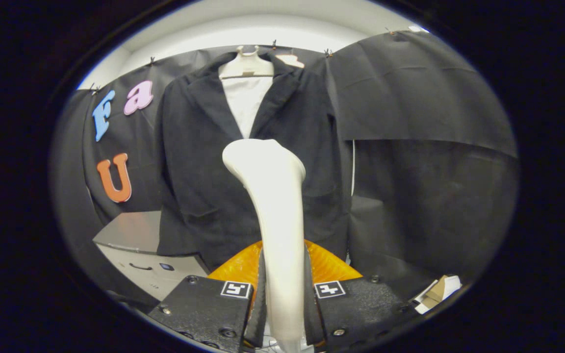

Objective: Iron the clothes twice with a garment steamer, once on the left side and once on the right side.

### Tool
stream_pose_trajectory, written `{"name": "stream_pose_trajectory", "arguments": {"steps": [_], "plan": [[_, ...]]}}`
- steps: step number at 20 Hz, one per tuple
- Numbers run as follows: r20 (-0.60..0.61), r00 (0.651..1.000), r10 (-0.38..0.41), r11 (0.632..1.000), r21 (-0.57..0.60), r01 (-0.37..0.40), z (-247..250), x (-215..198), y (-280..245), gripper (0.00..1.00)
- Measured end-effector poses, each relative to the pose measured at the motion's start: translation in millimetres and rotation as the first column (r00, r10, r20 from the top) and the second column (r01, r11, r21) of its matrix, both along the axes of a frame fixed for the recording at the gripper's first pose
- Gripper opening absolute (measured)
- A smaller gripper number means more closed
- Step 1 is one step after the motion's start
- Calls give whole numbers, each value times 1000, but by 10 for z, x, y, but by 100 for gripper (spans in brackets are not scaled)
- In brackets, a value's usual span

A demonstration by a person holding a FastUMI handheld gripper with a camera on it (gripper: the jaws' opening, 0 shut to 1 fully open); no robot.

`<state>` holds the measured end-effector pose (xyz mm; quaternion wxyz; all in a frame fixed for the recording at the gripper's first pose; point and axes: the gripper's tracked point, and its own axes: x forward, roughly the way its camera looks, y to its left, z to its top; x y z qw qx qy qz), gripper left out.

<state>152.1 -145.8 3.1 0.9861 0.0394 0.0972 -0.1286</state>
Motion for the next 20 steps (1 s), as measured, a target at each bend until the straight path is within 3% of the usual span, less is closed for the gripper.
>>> {"name": "stream_pose_trajectory", "arguments": {"steps": [5, 14, 20], "plan": [[58, 997, -41, 999, 6, 41, 471, 66, -344, 34], [161, 985, -54, 999, 10, 53, 1417, 700, -600, 34], [160, 985, -72, 997, -9, 74, 1612, 1060, -681, 34]]}}
